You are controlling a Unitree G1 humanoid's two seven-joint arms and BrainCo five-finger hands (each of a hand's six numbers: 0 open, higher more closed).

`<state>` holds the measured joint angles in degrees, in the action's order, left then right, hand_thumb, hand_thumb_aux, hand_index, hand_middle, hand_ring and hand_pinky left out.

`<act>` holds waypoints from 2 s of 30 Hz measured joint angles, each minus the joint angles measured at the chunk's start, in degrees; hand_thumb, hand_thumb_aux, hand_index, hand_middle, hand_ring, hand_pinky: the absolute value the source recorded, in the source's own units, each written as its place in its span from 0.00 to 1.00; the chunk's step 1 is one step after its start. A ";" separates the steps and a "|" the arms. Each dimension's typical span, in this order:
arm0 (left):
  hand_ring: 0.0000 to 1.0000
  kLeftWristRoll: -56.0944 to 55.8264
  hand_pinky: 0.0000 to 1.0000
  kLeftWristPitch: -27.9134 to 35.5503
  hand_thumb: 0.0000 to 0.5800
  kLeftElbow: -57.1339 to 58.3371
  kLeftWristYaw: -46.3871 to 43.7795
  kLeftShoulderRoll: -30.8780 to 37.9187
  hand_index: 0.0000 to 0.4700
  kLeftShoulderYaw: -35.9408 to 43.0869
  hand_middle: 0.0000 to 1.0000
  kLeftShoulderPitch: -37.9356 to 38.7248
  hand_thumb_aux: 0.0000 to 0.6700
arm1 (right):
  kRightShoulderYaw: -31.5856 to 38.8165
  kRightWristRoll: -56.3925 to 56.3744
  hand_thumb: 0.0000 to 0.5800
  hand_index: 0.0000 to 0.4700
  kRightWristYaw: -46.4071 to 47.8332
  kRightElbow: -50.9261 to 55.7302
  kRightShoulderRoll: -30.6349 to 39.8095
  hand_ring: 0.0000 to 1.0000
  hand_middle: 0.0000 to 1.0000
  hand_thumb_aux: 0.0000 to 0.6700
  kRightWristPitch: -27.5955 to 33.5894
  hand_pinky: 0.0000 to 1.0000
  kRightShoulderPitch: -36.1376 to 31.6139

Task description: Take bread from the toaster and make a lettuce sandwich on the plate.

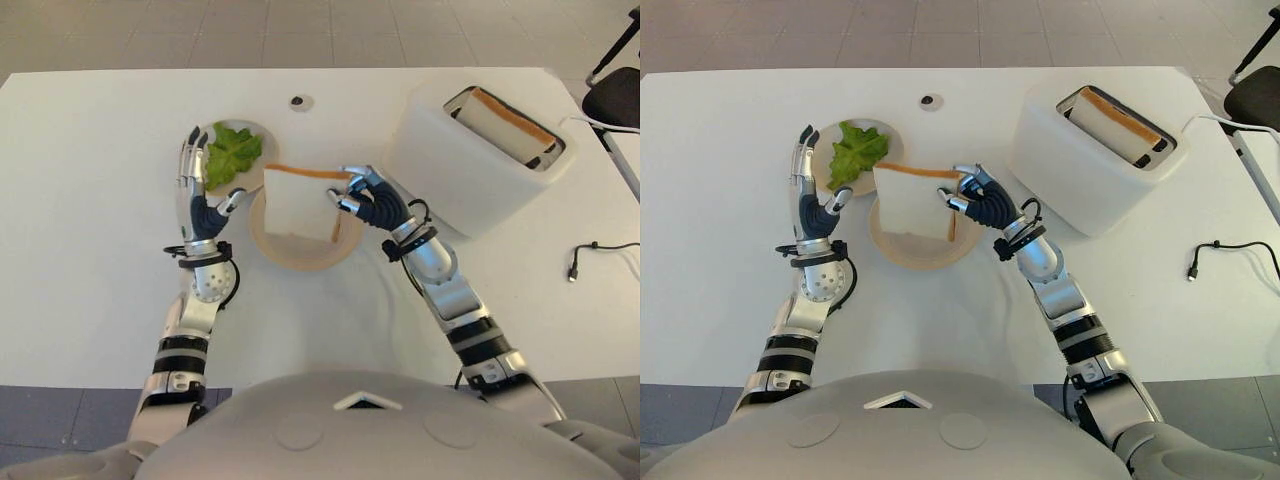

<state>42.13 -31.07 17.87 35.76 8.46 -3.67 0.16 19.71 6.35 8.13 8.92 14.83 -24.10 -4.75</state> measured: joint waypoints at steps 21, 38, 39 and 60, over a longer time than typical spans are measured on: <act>0.00 4.31 0.00 23.29 0.52 40.31 -2.54 10.61 0.31 16.41 0.00 -29.40 0.31 | -7.25 34.24 0.00 0.00 -21.73 -8.40 6.08 0.00 0.00 0.00 4.32 0.00 -0.19; 0.00 -2.72 0.00 21.19 1.00 24.57 -8.75 16.34 1.00 19.53 0.00 -20.22 1.00 | -7.79 34.22 0.00 0.00 -23.18 -12.64 4.33 0.00 0.00 0.00 4.05 0.00 1.41; 0.00 -3.91 0.00 19.82 1.00 22.48 -8.51 16.25 1.00 18.93 0.00 -18.60 1.00 | -8.06 34.21 0.00 0.00 -23.68 -13.06 4.32 0.00 0.00 0.00 3.78 0.00 1.47; 0.00 -9.44 0.00 4.73 1.00 -1.62 -25.32 9.32 1.00 25.87 0.00 -1.68 1.00 | -23.41 29.67 0.00 0.00 -26.10 -22.60 8.50 0.00 0.00 0.00 1.00 0.00 2.80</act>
<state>32.70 -26.34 16.25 10.45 17.77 22.20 -1.52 -3.70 36.02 -17.97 -13.68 23.32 -23.10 -1.96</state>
